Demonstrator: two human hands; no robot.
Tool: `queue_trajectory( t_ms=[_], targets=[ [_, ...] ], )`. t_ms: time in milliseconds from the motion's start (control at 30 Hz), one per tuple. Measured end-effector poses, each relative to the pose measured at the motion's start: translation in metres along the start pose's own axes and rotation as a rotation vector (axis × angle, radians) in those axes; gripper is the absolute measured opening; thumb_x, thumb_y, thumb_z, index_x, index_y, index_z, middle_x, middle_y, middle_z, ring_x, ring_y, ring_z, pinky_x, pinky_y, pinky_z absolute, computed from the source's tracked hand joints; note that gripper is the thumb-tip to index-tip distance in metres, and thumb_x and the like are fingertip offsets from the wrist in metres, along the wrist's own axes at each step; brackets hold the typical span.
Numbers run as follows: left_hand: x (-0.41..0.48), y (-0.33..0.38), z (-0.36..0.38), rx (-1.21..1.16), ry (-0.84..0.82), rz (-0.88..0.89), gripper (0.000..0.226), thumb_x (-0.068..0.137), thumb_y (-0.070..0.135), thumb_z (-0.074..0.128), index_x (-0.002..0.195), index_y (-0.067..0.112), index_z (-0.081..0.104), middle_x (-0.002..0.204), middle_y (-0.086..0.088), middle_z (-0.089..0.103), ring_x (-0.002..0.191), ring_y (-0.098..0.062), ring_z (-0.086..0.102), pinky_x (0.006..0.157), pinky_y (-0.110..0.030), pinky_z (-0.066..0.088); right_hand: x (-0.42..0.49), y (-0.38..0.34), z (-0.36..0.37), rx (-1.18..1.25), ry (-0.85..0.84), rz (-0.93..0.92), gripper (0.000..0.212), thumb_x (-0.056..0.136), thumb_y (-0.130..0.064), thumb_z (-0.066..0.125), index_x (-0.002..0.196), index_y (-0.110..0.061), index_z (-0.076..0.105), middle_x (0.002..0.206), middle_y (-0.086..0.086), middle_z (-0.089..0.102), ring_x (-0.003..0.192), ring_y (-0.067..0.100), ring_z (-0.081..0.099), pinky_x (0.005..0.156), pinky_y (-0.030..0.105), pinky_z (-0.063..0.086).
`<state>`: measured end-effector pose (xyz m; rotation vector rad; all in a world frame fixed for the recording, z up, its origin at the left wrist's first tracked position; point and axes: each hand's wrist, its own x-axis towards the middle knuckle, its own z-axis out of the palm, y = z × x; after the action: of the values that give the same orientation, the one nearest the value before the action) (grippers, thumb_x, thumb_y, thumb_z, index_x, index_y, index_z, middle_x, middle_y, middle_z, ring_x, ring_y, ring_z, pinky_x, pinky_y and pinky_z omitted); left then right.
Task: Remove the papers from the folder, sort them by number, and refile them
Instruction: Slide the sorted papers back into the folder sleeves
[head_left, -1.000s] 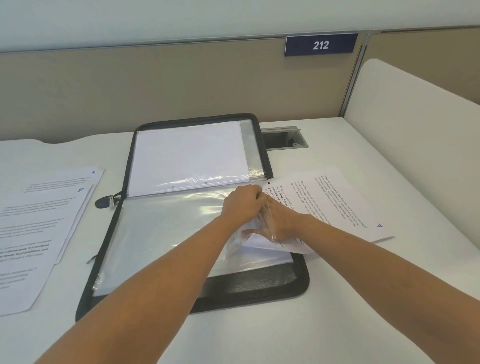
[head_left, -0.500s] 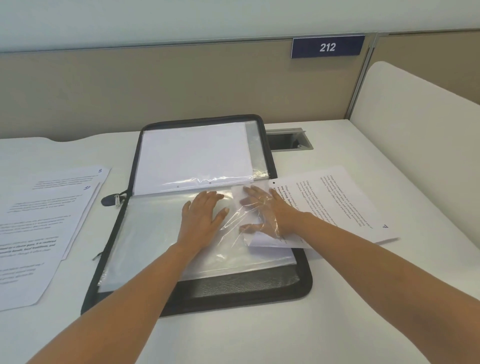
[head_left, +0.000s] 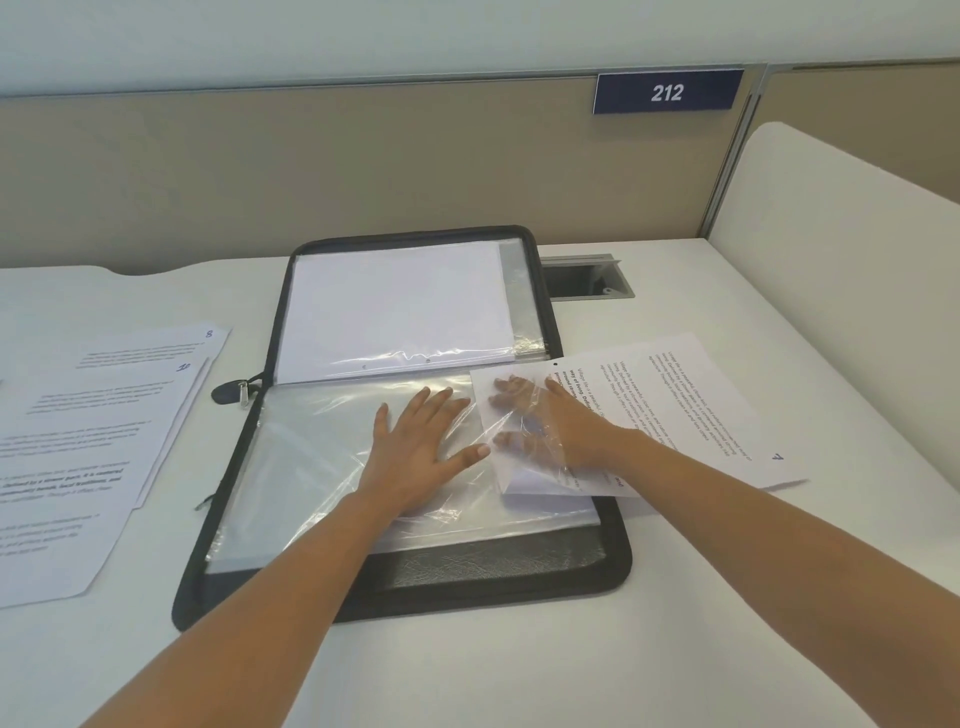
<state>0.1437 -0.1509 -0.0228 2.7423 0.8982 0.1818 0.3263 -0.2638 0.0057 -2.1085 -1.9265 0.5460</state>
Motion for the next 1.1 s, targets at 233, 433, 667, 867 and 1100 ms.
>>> queue_trajectory(
  t_ms=[233, 433, 667, 867, 1100],
  targets=[
    [0.000, -0.001, 0.001, 0.037, -0.036, 0.015, 0.121, 0.045, 0.095, -0.018, 0.147, 0.039, 0.017, 0.158, 0.012, 0.008, 0.146, -0.010, 0.000, 0.114, -0.054, -0.001, -0.007, 0.015, 0.004, -0.218, -0.151, -0.154, 0.082, 0.078, -0.064, 0.039, 0.150, -0.031, 0.014, 0.158, -0.008, -0.003, 0.145, 0.008, -0.008, 0.115, 0.045, -0.014],
    [-0.002, 0.000, 0.000, 0.052, -0.051, 0.019, 0.122, 0.044, 0.095, -0.017, 0.148, 0.039, 0.013, 0.158, 0.011, 0.006, 0.146, -0.011, -0.001, 0.114, -0.054, -0.001, -0.001, 0.006, 0.018, -0.198, -0.090, -0.076, 0.087, 0.084, -0.067, 0.046, 0.151, -0.032, 0.004, 0.158, -0.010, -0.009, 0.143, 0.004, -0.013, 0.115, 0.046, -0.016],
    [-0.002, 0.000, -0.001, 0.058, -0.071, 0.021, 0.124, 0.042, 0.096, -0.016, 0.148, 0.039, 0.012, 0.158, 0.011, 0.004, 0.146, -0.011, -0.001, 0.115, -0.055, -0.001, -0.012, 0.006, 0.008, -0.109, -0.085, -0.082, 0.084, 0.082, -0.067, 0.048, 0.150, -0.032, 0.015, 0.158, -0.013, 0.000, 0.143, -0.001, -0.007, 0.116, 0.043, -0.014],
    [-0.002, 0.001, -0.001, 0.062, -0.073, 0.012, 0.125, 0.041, 0.096, -0.016, 0.148, 0.039, 0.014, 0.158, 0.011, 0.006, 0.146, -0.011, 0.000, 0.115, -0.054, 0.000, -0.010, 0.009, 0.017, -0.286, -0.168, -0.142, 0.120, 0.050, -0.099, 0.011, 0.149, -0.033, -0.007, 0.156, -0.009, -0.018, 0.142, 0.009, -0.022, 0.110, 0.049, -0.022],
    [-0.002, 0.001, -0.002, 0.065, -0.075, 0.018, 0.125, 0.041, 0.097, -0.016, 0.148, 0.038, 0.015, 0.158, 0.011, 0.007, 0.146, -0.012, 0.001, 0.115, -0.055, 0.003, -0.014, 0.003, 0.017, -0.165, -0.113, -0.093, 0.096, 0.076, -0.080, 0.031, 0.151, -0.028, -0.001, 0.157, -0.012, -0.011, 0.142, 0.003, -0.016, 0.112, 0.046, -0.022]
  ],
)
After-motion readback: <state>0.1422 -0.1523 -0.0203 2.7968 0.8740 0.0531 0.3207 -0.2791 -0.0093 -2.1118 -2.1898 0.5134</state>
